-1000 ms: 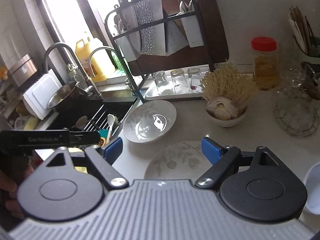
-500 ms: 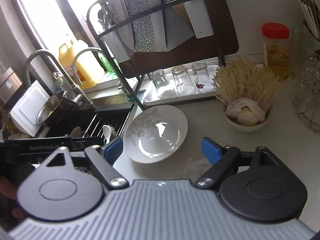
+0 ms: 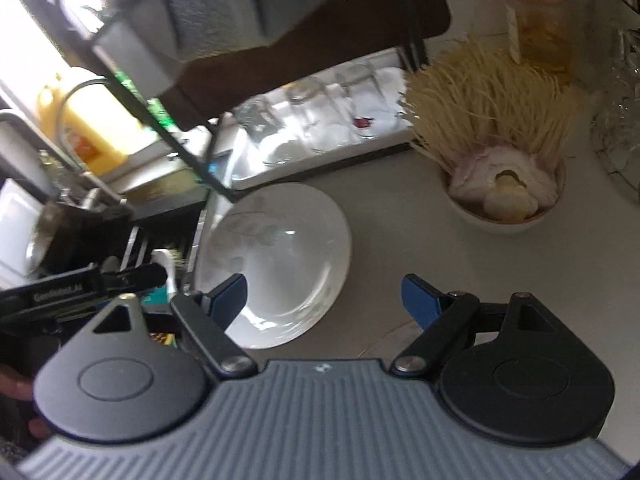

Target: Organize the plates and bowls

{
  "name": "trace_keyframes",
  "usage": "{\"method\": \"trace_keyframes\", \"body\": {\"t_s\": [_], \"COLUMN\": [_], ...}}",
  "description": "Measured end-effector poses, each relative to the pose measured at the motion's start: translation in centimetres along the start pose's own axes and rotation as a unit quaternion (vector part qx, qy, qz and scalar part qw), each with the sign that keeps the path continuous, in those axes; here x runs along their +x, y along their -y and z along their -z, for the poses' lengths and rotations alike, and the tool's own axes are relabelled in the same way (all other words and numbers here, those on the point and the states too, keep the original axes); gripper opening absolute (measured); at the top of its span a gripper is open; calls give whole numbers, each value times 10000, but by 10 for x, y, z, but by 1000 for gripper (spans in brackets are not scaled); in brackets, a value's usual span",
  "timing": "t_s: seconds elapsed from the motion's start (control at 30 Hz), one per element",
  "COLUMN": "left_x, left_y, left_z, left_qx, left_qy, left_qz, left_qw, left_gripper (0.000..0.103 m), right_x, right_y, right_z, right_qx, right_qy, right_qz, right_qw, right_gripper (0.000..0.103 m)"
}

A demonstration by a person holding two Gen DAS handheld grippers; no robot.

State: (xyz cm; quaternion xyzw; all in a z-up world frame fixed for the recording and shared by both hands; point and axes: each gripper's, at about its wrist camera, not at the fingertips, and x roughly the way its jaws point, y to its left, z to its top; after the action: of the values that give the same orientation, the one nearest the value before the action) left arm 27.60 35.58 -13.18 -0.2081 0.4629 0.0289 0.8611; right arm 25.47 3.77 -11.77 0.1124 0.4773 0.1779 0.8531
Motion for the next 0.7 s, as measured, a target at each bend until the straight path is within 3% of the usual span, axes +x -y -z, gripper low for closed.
{"method": "trace_keyframes", "body": {"t_s": [0.13, 0.33, 0.43, 0.63, 0.7], "left_x": [23, 44, 52, 73, 76], "left_y": [-8, -24, -31, -36, -31], "left_z": [-4, -8, -14, -28, -28], "left_qx": [144, 287, 294, 417, 718], "left_qy": [-216, -459, -509, -541, -469], "left_qz": [70, 207, 242, 466, 493], "left_qw": [9996, 9983, 9980, 9966, 9951], "left_gripper": [76, 76, 75, 74, 74], "right_x": [21, 53, 66, 74, 78], "right_y": [-4, -12, -11, -14, -13], "right_z": [-1, 2, -1, -7, -10], "right_qx": [134, 285, 334, 333, 349], "right_qy": [-290, -560, -619, -491, -494], "right_qz": [252, 308, 457, 641, 630], "right_qw": [9992, 9975, 9965, 9962, 9962], "right_gripper": [75, 73, 60, 56, 45]}}
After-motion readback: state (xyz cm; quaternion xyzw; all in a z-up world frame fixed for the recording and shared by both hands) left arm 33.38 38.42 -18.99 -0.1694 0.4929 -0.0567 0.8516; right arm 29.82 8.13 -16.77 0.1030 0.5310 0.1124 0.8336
